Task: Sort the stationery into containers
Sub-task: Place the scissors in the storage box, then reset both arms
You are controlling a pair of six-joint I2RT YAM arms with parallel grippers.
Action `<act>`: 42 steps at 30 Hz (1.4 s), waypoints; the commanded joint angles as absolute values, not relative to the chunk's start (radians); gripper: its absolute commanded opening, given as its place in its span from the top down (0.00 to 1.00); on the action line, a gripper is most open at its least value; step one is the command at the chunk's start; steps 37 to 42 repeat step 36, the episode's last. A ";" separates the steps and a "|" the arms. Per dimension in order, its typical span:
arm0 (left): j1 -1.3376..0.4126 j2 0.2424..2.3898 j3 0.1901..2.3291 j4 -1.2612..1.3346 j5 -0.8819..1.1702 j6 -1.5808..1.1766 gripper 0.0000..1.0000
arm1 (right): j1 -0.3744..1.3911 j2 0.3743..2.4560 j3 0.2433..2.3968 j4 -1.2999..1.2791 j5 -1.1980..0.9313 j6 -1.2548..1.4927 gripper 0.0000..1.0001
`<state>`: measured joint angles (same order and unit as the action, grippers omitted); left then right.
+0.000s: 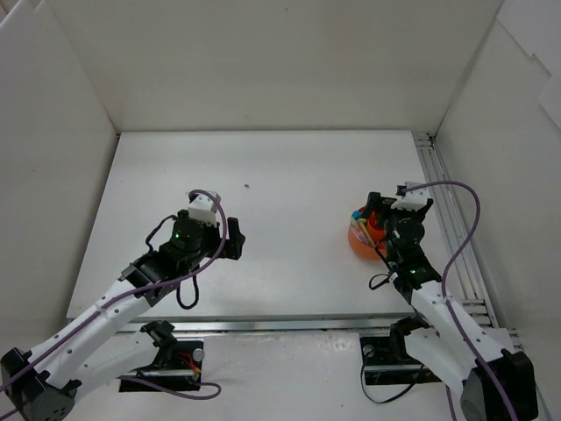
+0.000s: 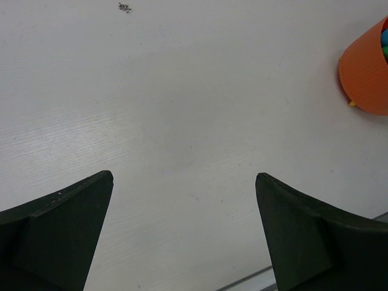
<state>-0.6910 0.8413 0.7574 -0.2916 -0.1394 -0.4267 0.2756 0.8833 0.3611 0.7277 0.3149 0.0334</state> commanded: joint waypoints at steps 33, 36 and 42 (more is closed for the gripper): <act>-0.296 0.724 0.744 -0.403 -0.029 -0.566 0.01 | -0.025 0.678 0.812 -0.393 0.469 0.520 0.02; -0.296 0.727 0.741 -0.400 -0.023 -0.569 0.01 | -0.025 0.629 0.814 -0.394 0.460 0.486 0.02; -0.296 0.727 0.741 -0.400 -0.023 -0.569 0.01 | -0.025 0.629 0.814 -0.394 0.460 0.486 0.02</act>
